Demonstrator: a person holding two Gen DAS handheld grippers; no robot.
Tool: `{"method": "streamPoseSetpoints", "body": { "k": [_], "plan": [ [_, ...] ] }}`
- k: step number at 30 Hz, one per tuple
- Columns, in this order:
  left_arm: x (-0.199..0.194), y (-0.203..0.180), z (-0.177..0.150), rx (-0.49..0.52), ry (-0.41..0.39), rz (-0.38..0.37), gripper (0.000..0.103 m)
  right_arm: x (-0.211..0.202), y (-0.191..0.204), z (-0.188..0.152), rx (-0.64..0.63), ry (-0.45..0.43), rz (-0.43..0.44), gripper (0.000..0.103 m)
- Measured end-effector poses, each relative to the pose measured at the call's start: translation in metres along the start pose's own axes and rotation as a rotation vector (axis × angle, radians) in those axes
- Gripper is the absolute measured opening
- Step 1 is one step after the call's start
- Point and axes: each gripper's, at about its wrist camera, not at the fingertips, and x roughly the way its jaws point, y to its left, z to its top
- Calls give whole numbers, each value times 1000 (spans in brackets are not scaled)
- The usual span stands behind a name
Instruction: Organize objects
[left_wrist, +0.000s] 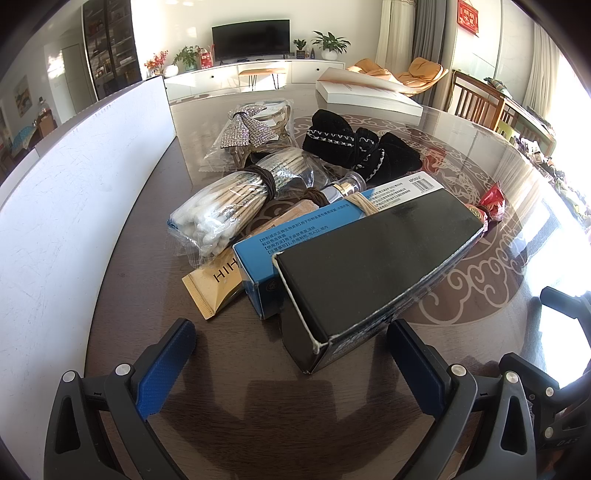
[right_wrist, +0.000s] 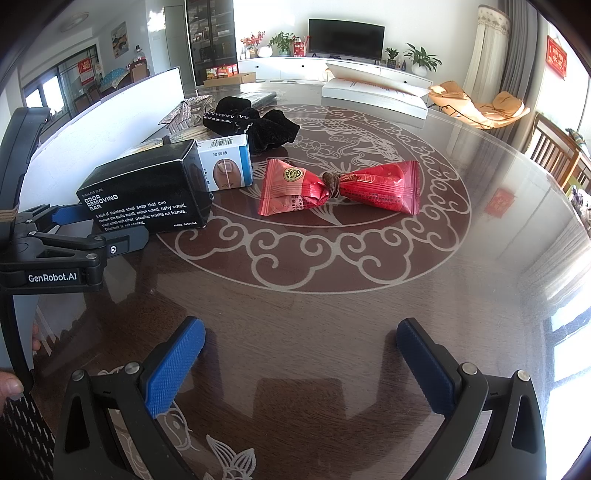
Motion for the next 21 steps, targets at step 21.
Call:
{"method": "streamPoseSetpoints", "body": {
  "k": [21],
  "plan": [
    [-50, -4, -70, -7, 12, 6, 103, 0, 0, 0, 0, 0, 0, 103]
  ]
}}
